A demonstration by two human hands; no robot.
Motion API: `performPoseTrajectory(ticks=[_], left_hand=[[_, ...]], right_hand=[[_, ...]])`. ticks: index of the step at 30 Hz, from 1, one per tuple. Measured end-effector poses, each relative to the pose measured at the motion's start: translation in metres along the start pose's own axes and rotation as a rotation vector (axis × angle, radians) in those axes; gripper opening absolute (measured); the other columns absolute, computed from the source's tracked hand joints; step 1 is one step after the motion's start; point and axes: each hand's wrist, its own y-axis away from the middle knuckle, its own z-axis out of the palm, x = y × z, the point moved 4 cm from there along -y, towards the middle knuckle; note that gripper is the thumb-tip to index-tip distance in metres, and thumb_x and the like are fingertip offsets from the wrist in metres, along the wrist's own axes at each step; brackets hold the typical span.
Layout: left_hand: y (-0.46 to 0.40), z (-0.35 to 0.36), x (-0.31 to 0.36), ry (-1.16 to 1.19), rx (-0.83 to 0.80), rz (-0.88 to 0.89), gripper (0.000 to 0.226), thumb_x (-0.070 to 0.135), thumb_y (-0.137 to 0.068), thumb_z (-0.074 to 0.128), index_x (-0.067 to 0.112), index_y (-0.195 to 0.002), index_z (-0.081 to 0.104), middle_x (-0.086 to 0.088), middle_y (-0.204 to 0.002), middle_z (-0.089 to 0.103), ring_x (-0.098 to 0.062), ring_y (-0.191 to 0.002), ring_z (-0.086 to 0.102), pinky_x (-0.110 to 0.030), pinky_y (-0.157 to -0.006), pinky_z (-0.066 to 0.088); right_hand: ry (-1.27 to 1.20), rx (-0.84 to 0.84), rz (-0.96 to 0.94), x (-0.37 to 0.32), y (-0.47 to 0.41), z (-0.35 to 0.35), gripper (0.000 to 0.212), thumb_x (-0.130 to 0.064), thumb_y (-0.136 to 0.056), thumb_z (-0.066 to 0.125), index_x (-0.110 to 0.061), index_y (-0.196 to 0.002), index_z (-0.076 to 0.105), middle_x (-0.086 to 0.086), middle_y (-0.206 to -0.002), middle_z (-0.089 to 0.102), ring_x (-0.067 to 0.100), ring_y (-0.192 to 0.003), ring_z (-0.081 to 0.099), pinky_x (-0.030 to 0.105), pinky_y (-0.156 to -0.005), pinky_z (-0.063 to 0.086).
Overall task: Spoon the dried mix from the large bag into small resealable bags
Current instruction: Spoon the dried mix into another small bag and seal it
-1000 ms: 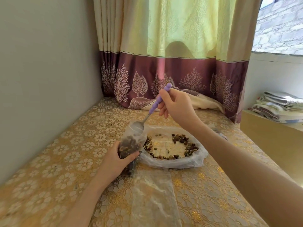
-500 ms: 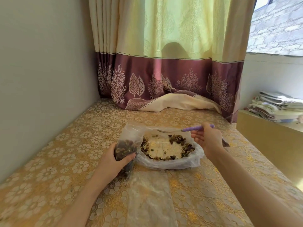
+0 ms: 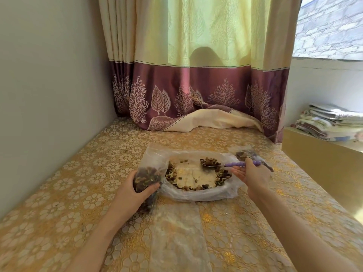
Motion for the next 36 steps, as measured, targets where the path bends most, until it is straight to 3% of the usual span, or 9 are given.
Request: performPoseTrajectory(ticks=[9,16,21,30,36], left_hand=[[0.002,0.000,0.002,-0.003,-0.002,-0.005,0.043,0.048,-0.066,0.073,0.044,-0.099,0.047,0.024,-0.093,0.057,0.019,-0.078,0.050,-0.008,-0.061,0.036],[0.003,-0.001,0.004,-0.001,0.001,-0.014,0.046,0.060,-0.054,0.066,0.049,-0.093,0.044,0.025,-0.093,0.057,0.021,-0.077,0.049,-0.007,-0.061,0.036],[0.001,-0.001,0.002,-0.015,0.005,-0.002,0.047,0.048,-0.064,0.074,0.044,-0.101,0.045,0.025,-0.092,0.056,0.025,-0.075,0.048,-0.006,-0.059,0.036],[0.001,-0.001,0.001,-0.022,0.012,0.004,0.047,0.040,-0.068,0.077,0.041,-0.103,0.045,0.026,-0.091,0.055,0.025,-0.074,0.047,-0.004,-0.058,0.037],[0.001,-0.001,0.002,-0.009,-0.005,0.006,0.048,0.039,-0.070,0.077,0.037,-0.107,0.047,0.024,-0.095,0.056,0.024,-0.079,0.049,-0.004,-0.060,0.038]], right_hand=[[-0.095,-0.049,-0.017,0.003,0.011,-0.001,0.027,-0.002,-0.096,0.046,0.006,-0.077,0.063,0.024,-0.089,0.070,0.022,-0.071,0.065,0.020,-0.062,0.057],[-0.143,-0.062,0.041,-0.001,0.014,-0.004,0.024,0.000,-0.094,0.047,0.009,-0.078,0.062,0.023,-0.084,0.070,0.019,-0.065,0.065,0.020,-0.059,0.057],[-0.166,-0.069,0.017,-0.012,0.019,0.001,0.024,-0.003,-0.094,0.049,0.004,-0.074,0.061,0.016,-0.069,0.072,0.020,-0.060,0.064,0.022,-0.058,0.057],[-0.155,-0.298,-0.129,-0.060,0.057,0.044,0.033,-0.013,-0.096,0.047,0.000,-0.071,0.065,0.011,-0.064,0.070,0.015,-0.054,0.064,0.019,-0.051,0.053],[-0.045,-0.507,-0.250,-0.074,0.090,0.075,0.033,-0.008,-0.096,0.044,0.003,-0.072,0.063,0.013,-0.071,0.073,0.014,-0.053,0.063,0.019,-0.050,0.053]])
